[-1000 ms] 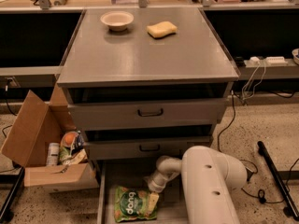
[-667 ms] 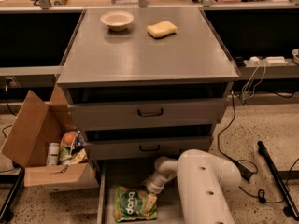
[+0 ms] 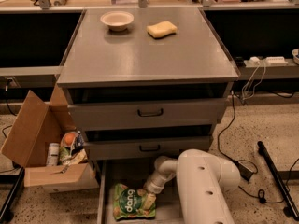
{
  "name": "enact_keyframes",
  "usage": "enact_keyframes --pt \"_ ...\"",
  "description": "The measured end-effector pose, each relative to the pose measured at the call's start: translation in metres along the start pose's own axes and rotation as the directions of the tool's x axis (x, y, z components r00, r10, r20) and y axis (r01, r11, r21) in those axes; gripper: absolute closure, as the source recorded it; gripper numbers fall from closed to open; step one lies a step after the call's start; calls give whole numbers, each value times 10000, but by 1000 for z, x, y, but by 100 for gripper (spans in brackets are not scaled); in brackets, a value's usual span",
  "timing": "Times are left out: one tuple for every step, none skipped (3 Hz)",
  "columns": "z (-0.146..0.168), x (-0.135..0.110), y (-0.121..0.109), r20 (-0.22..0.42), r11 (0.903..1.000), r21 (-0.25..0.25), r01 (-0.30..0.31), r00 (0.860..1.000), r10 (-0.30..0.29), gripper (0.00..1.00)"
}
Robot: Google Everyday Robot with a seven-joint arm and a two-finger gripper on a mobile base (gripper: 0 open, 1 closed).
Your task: Pick green rice chip bag from bottom drawer and place on counter
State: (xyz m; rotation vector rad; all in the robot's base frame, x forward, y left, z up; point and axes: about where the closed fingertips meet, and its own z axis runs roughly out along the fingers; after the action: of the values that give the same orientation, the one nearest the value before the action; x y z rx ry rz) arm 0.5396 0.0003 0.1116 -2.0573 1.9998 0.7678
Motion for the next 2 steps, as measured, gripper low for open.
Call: enact_keyframes --pt "-23 5 1 103 9980 613 -134 9999 128 96" --pt "-65 19 13 360 9870 1571 -343 9989 289 100"
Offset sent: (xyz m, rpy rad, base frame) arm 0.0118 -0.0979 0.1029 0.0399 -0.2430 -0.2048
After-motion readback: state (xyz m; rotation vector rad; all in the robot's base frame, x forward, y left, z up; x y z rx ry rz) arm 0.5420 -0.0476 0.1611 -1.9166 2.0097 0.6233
